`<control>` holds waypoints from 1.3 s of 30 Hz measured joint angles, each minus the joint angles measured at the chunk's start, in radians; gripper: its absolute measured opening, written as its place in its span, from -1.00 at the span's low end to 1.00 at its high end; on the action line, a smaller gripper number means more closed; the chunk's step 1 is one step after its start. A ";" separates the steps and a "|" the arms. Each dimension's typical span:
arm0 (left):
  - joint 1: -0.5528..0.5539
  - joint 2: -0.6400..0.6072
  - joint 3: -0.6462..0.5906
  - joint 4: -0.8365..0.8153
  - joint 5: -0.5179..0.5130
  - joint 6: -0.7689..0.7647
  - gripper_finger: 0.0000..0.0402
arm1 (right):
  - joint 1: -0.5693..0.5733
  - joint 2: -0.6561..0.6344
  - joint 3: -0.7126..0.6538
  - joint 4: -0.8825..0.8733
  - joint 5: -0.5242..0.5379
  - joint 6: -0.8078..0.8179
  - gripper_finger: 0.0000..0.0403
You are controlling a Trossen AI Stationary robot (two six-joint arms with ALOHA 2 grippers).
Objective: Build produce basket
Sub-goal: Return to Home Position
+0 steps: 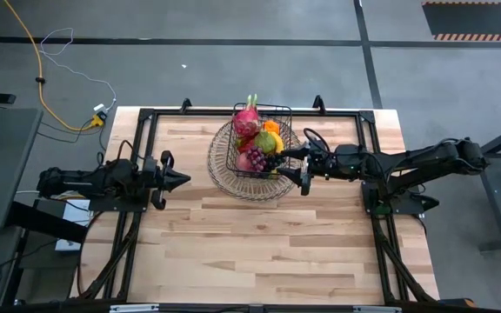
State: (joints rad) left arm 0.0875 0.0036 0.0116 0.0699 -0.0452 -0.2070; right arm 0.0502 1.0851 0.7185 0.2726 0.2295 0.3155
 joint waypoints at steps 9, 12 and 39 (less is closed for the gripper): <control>0.000 0.000 0.000 0.001 -0.002 0.000 -1.00 | -0.016 -0.027 0.000 -0.146 0.029 0.129 0.21; 0.000 0.000 0.000 0.001 -0.003 0.000 -1.00 | -0.026 -0.058 -0.001 -0.248 0.003 0.116 -0.14; 0.000 0.000 0.000 0.001 -0.003 0.000 -1.00 | -0.108 -0.789 -0.668 0.093 -0.128 0.227 -1.00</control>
State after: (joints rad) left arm 0.0875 0.0036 0.0116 0.0711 -0.0484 -0.2066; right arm -0.0580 0.2961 0.0510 0.3654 0.1017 0.5426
